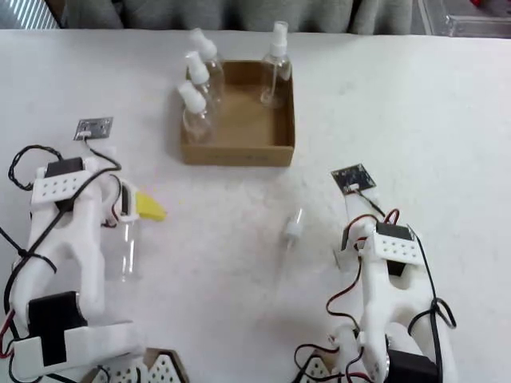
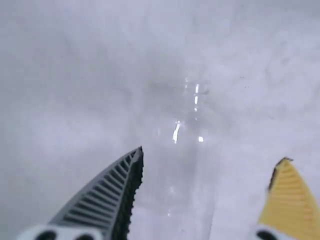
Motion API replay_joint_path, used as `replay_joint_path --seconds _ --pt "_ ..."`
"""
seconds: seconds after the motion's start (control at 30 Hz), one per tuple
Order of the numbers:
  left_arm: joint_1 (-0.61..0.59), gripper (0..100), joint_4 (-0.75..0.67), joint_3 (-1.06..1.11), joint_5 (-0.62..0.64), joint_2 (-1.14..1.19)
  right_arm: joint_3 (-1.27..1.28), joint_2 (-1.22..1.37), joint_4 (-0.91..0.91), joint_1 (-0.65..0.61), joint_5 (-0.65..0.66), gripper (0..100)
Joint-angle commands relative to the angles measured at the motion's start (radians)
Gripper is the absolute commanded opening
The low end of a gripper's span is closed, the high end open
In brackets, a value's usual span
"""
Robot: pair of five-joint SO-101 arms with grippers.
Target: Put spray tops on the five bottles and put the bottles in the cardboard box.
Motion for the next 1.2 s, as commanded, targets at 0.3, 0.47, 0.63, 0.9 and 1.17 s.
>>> replay_joint_path --seconds 0.3,0.47,0.63,0.9,1.17 --pt "-0.019 38 -0.104 0.017 -0.034 0.015 -0.002 -0.013 -0.004 -0.008 0.003 1.8" --pt "-0.027 38 -0.101 -0.057 -0.034 0.142 -0.002 -0.013 -0.004 -0.008 0.003 1.8" --pt "-0.038 38 -0.057 -0.121 -0.035 0.225 -0.002 -0.013 -0.004 -0.008 0.003 1.9" --pt "-0.021 35 -0.071 -0.123 -0.035 0.232 -0.002 -0.013 -0.004 -0.008 0.003 1.9" --pt "-0.013 29 -0.064 -0.095 -0.138 0.223 -0.002 -0.013 -0.004 -0.008 0.003 1.9"
